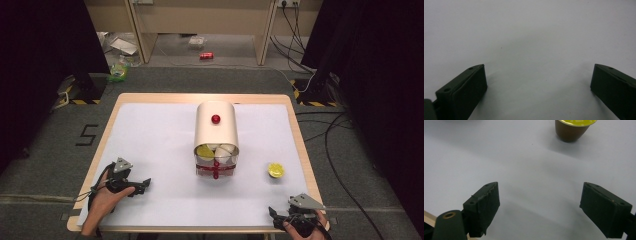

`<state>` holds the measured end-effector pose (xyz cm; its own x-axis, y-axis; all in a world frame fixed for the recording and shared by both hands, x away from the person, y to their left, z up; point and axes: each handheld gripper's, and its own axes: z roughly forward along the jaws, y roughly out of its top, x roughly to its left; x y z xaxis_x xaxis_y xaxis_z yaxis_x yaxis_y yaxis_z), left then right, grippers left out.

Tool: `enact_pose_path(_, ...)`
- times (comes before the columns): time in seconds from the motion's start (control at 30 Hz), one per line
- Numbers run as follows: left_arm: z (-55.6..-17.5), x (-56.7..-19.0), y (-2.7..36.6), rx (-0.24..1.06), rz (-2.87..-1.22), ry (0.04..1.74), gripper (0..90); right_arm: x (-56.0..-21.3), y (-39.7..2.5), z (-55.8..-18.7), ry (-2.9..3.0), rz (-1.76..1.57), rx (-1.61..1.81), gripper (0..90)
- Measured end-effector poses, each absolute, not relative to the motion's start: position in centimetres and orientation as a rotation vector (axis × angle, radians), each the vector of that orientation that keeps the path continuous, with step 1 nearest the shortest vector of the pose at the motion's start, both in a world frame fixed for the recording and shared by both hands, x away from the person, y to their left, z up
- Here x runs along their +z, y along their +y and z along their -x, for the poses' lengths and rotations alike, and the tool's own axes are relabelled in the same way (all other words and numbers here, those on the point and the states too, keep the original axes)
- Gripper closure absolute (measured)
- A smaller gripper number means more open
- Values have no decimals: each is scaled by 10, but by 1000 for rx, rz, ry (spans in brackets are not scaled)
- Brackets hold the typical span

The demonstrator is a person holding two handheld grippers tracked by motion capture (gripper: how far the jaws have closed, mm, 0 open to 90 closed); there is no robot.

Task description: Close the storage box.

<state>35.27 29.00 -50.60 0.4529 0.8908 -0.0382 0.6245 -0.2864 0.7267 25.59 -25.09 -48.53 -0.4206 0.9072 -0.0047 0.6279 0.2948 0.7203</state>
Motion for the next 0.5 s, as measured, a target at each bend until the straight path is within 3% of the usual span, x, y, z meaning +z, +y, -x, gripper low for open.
enact_pose_path(0.5, -353, -506, 290, 499, -2021, 1262, 0, -489, -252, -253, 2177, -1379, 891, 163)
